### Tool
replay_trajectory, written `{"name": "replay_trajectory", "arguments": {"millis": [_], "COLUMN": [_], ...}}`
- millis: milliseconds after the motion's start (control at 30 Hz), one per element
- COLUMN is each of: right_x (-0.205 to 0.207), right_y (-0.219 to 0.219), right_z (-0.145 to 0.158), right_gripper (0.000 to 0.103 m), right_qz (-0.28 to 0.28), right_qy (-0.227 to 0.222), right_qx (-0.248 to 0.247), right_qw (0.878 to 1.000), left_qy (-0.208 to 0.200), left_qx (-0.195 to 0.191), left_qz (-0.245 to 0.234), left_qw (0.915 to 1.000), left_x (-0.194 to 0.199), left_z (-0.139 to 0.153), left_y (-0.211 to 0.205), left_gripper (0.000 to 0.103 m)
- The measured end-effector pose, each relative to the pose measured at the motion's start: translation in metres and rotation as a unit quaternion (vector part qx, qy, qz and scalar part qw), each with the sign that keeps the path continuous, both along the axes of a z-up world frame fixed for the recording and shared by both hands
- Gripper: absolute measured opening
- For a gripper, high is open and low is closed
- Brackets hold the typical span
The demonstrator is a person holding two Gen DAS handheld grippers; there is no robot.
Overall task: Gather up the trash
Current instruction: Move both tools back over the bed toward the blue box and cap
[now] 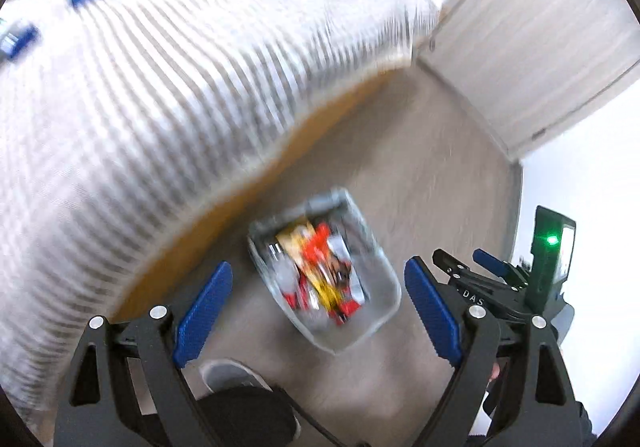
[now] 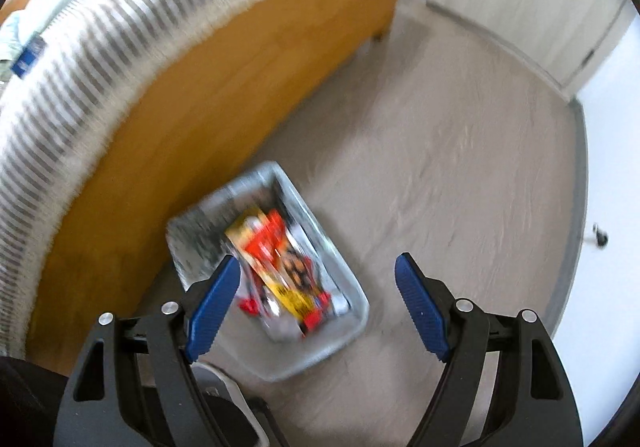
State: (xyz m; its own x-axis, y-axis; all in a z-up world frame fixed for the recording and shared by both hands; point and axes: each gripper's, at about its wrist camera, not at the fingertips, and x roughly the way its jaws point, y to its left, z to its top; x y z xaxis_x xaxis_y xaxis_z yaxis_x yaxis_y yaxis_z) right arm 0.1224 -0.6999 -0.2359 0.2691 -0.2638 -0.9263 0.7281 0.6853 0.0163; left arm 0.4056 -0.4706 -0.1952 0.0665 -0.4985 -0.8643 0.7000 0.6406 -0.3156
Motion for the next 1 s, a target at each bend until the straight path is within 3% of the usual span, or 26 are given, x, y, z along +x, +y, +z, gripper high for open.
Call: {"name": "replay_trajectory", "arguments": {"millis": [133,233,300,400,567,633,833,900,1000], "right_x": [0.033,0.065,0.082,0.110,0.157,0.176,0.268,0.312,0.385], "right_y": [0.017,0.038,0.049,0.070,0.100,0.109,0.127,0.139,0.151], "right_z": [0.040,0.066,0.075,0.086,0.088,0.087,0.093,0.098,0.106], "right_gripper": [0.076,0.076,0.076,0.076,0.076,0.076,0.076,0.076,0.076], "right_qz": [0.028,0.057,0.073,0.100,0.148,0.162,0.218,0.252,0.293], "right_qy": [-0.039,-0.064,-0.073,-0.084,-0.085,-0.087,-0.109,-0.120,-0.143], "right_qx": [-0.027,-0.037,-0.041,-0.045,-0.055,-0.052,-0.039,-0.038,-0.050], "right_qw": [0.998,0.996,0.994,0.990,0.984,0.981,0.969,0.959,0.944], "left_qy": [-0.055,-0.095,-0.133,-0.207,-0.261,-0.265,-0.235,-0.214,-0.169], "left_qx": [-0.043,-0.053,-0.047,-0.022,0.013,0.019,0.031,0.036,0.004], "left_qz": [0.042,0.067,0.088,0.124,0.167,0.184,0.218,0.232,0.255], "left_qw": [0.9967,0.9918,0.9860,0.9702,0.9506,0.9463,0.9468,0.9484,0.9521], "left_x": [0.027,0.047,0.063,0.089,0.138,0.157,0.201,0.207,0.204], "left_z": [0.056,0.084,0.099,0.112,0.107,0.103,0.092,0.087,0.077], "left_y": [0.048,0.077,0.097,0.132,0.182,0.201,0.241,0.250,0.262], "left_gripper": [0.086,0.086,0.088,0.089,0.092,0.092,0.092,0.092,0.092]}}
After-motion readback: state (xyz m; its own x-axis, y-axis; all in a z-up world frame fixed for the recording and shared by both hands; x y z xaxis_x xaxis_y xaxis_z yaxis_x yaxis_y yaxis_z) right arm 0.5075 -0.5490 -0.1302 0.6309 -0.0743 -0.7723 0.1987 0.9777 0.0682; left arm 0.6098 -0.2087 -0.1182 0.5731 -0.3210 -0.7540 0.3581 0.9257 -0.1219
